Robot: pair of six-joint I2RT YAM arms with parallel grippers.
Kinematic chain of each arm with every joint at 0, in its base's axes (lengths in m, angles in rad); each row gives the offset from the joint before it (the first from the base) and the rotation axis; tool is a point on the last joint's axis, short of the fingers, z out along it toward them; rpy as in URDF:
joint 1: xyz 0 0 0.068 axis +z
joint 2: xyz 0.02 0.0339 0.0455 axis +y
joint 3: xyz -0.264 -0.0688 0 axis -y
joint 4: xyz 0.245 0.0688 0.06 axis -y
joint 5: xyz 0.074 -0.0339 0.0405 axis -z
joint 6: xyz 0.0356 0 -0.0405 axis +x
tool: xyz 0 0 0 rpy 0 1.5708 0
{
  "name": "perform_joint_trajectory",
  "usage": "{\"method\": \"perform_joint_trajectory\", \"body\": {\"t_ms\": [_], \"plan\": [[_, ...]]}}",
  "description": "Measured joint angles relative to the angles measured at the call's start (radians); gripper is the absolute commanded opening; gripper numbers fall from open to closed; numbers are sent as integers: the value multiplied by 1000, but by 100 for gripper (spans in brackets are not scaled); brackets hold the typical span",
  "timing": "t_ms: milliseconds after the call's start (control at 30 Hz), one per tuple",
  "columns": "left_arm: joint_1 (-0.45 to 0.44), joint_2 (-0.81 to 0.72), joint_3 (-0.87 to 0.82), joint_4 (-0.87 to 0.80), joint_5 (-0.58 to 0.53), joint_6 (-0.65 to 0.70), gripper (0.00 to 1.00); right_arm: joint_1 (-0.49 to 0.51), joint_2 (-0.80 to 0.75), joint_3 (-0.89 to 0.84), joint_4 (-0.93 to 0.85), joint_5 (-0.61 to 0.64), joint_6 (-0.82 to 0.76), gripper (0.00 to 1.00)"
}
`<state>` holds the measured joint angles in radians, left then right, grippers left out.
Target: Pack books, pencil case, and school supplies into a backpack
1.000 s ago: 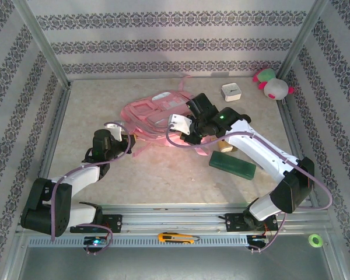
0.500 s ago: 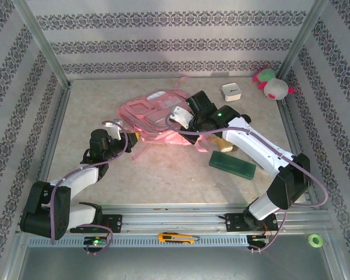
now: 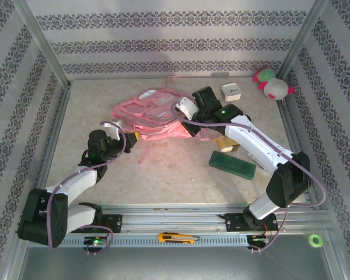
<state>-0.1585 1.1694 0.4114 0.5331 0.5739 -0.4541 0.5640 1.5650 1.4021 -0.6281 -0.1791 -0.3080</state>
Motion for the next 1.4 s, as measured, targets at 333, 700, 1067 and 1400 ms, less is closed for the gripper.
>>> {"method": "perform_joint_trajectory", "body": {"t_ms": [333, 700, 1067, 1400], "plan": [[-37, -72, -5, -72, -79, -48, 47, 53, -6, -22, 19, -63, -35, 0], [-37, -131, 24, -269, -200, -48, 51, 40, -18, -2, -10, -73, -43, 0], [-37, -100, -62, -142, -113, 33, 53, -28, -31, 103, -125, -146, -111, 0], [-37, 85, -128, 206, 40, 83, 55, -58, -43, 142, -219, -240, -257, 0]]}}
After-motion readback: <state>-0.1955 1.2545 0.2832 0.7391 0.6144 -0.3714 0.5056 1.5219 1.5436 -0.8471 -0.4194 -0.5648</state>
